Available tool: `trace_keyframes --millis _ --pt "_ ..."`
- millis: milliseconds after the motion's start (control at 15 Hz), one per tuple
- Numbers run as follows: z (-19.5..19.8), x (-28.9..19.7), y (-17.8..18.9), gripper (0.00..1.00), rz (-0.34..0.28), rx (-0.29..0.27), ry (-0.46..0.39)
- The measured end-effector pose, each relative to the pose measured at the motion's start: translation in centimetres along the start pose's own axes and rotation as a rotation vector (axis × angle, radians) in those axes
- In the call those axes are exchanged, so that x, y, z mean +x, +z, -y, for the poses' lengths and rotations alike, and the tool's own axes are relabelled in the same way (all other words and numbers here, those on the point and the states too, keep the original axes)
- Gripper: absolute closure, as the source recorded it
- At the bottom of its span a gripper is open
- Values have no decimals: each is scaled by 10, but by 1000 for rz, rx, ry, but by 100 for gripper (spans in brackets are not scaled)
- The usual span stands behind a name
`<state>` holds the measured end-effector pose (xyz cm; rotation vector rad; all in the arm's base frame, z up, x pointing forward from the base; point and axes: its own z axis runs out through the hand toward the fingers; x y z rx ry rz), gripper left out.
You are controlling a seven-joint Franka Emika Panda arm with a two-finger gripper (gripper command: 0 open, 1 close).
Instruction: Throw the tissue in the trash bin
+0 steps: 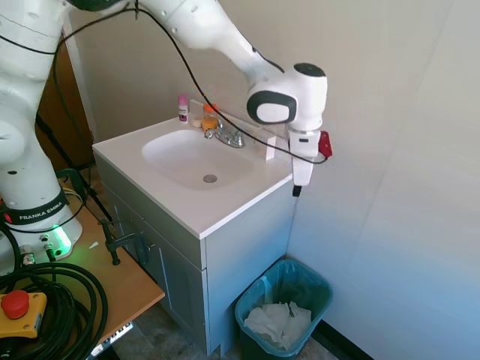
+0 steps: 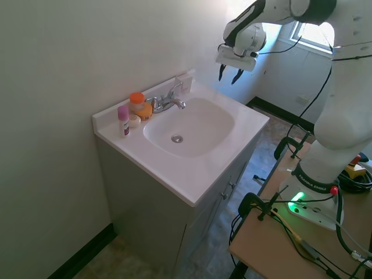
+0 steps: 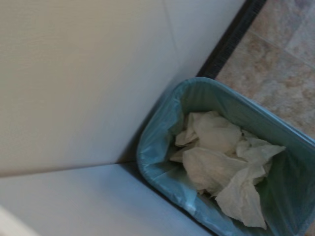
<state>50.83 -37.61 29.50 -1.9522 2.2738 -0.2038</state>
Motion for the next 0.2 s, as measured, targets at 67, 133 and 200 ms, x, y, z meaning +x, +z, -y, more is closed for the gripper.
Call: trace_keyframes --millis 67,133,200 --pt "-3 -19 -16 0 7 14 -33" --pt "-9 -38 -28 0 16 17 -63" --pt "-18 -56 -35 0 27 14 -92"
